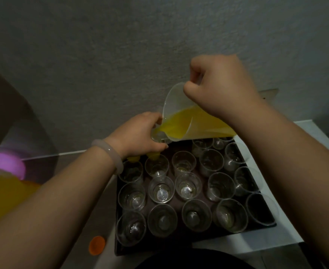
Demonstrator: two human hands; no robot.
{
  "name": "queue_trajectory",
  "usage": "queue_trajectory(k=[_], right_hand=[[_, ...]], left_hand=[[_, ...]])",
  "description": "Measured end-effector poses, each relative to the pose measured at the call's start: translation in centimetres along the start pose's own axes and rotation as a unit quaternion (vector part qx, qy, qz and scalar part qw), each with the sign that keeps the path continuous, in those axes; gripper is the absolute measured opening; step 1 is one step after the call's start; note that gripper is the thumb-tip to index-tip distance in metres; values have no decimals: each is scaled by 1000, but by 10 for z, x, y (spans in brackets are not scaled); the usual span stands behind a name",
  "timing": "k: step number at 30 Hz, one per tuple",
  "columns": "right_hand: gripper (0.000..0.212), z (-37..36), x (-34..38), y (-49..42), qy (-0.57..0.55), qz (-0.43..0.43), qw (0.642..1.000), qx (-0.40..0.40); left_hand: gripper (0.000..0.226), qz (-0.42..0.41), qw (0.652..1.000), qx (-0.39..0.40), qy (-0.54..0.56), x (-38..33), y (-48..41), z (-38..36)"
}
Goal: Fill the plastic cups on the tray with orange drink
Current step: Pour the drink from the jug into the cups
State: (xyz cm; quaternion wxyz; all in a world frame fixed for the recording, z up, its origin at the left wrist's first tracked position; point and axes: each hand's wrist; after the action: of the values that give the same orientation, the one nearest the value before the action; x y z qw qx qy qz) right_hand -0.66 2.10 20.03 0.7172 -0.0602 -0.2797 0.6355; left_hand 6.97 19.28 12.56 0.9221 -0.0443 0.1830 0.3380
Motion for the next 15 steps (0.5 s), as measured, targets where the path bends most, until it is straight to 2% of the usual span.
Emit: queue_trajectory(k=[15], right_hand=[[8,0,13,2,13,8,1000,22]], left_hand=[[73,22,1000,9,16,12,9,0]])
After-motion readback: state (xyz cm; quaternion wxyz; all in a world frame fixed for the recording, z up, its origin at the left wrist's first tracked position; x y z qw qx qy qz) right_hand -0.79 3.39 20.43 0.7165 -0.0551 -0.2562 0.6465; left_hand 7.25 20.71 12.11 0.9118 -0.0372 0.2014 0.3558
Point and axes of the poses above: each hand's wrist, its own y-axis away from the middle knuckle, its own z-axis out of the back of the hand, x = y × z, and after that the axes turned 1 degree about x, right-handed
